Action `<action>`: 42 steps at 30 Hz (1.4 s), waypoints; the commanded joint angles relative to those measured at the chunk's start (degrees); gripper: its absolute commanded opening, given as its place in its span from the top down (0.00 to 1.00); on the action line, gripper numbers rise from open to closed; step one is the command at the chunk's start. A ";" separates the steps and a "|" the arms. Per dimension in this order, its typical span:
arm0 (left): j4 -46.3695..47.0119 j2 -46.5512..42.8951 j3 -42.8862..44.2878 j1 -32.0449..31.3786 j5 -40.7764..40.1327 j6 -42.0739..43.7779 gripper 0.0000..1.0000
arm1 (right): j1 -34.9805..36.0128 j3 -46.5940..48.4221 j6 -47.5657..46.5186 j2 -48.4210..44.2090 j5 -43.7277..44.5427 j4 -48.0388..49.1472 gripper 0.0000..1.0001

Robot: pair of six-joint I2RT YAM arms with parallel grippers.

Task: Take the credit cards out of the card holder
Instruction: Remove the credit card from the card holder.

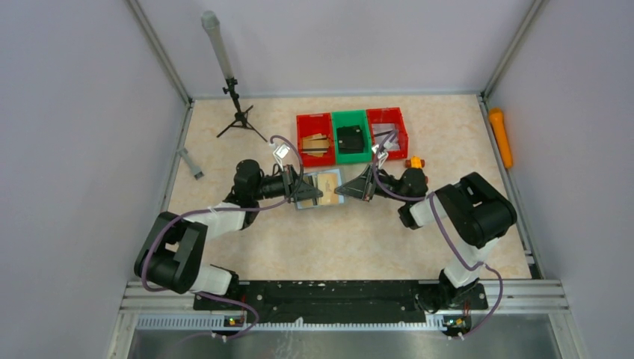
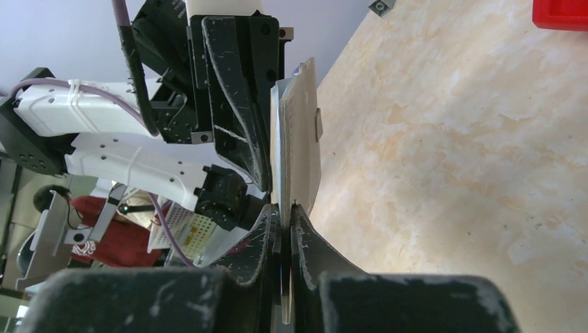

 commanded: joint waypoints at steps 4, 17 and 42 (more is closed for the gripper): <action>4.64 0.23 1.74 -0.36 1.41 -0.47 0.87 | 0.70 2.16 -0.04 0.70 -0.81 4.20 1.00; 12.47 -1.99 -0.69 0.69 3.02 -4.06 0.86 | 0.70 2.21 2.00 1.37 -1.54 7.09 1.00; 9.85 -1.85 -1.07 2.06 0.91 -3.00 1.00 | 0.92 2.41 4.01 2.02 -2.61 11.05 1.00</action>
